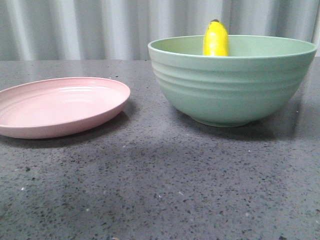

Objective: Transfer banana from pink plate to green bowl

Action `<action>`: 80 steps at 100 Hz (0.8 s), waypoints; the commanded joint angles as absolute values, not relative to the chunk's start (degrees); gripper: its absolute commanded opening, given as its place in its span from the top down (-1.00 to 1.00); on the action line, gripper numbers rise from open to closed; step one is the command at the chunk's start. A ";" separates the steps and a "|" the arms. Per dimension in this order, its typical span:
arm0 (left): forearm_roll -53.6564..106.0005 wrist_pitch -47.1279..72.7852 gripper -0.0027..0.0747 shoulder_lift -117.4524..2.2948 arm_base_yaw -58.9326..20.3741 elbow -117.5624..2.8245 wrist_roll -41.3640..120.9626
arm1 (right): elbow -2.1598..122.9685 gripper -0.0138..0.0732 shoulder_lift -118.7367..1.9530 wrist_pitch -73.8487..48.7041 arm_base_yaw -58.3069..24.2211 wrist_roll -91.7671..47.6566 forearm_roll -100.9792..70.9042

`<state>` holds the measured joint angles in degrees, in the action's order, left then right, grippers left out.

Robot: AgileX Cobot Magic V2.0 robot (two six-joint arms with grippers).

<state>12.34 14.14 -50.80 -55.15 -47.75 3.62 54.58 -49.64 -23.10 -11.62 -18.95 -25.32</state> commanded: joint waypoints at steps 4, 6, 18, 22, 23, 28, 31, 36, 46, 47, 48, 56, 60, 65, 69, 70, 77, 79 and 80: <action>12.47 7.14 0.98 -44.54 -55.49 -44.19 3.81 | 50.81 0.85 -43.31 -17.29 -11.27 -21.09 -25.27; 12.47 6.74 0.98 -43.38 -55.49 -43.09 3.81 | 49.66 0.85 -42.15 -16.70 -11.27 -21.21 -25.27; 12.47 4.56 0.98 -36.95 -55.49 -36.89 3.81 | 43.02 0.85 -35.05 -13.37 -11.27 -21.35 -25.27; 12.47 3.69 0.98 -34.75 -55.49 -34.71 3.81 | 40.73 0.85 -32.36 -12.50 -11.27 -21.44 -25.27; 12.47 3.55 0.98 -34.38 -55.49 -34.34 3.81 | 39.97 0.85 -31.91 -12.16 -11.27 -21.44 -25.27; 12.47 2.35 0.98 -31.84 -55.49 -31.43 3.81 | 37.27 0.85 -28.19 -10.92 -11.27 -21.48 -25.27; 12.47 1.84 0.98 -30.08 -55.49 -30.07 3.81 | 35.75 0.85 -26.36 -10.33 -11.27 -21.60 -25.27; 12.47 1.44 0.98 -27.66 -55.49 -27.85 3.81 | 33.14 0.85 -23.11 -9.74 -11.27 -21.98 -25.27; 12.47 0.60 0.98 -23.13 -55.49 -23.74 3.81 | 27.95 0.85 -16.71 -8.52 -11.27 -21.95 -25.14; 12.47 0.46 0.98 -22.83 -55.49 -23.19 3.81 | 27.21 0.85 -15.82 -8.53 -11.27 -21.95 -25.14; 12.47 0.45 0.98 -22.22 -55.49 -22.91 3.81 | 26.86 0.85 -15.38 -8.35 -11.27 -21.95 -25.14; 12.47 0.00 0.98 -19.15 -55.49 -19.93 3.81 | 23.01 0.85 -10.61 -7.87 -11.27 -21.95 -25.14; 12.47 -0.51 0.98 -17.68 -55.49 -18.81 3.81 | 21.68 0.85 -8.21 -7.88 -11.27 -21.95 -25.14; 12.47 -0.95 0.98 -16.02 -55.49 -17.13 3.81 | 19.86 0.85 -5.67 -7.88 -11.27 -21.95 -25.14; 12.47 -1.07 0.98 -15.12 -55.49 -16.25 3.81 | 18.83 0.85 -3.74 -7.99 -11.27 -21.95 -25.14; 12.47 -1.07 0.98 -14.77 -55.49 -15.91 3.81 | 18.43 0.85 -3.44 -8.00 -11.27 -21.95 -25.14; 12.47 -1.07 0.98 -13.37 -55.49 -14.37 3.81 | 16.79 0.85 -0.80 -8.14 -11.27 -21.95 -25.14; 12.47 -1.07 0.98 -13.05 -55.49 -14.10 3.81 | 16.38 0.85 -0.10 -8.14 -11.27 -21.95 -25.14; 12.47 -0.96 0.98 -12.94 -55.49 -13.81 3.81 | 16.23 0.85 0.30 -8.24 -11.27 -21.95 -25.14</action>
<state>12.34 4.10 -13.69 -55.15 -13.68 3.62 16.57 -1.89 -12.71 -11.62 -21.19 -25.19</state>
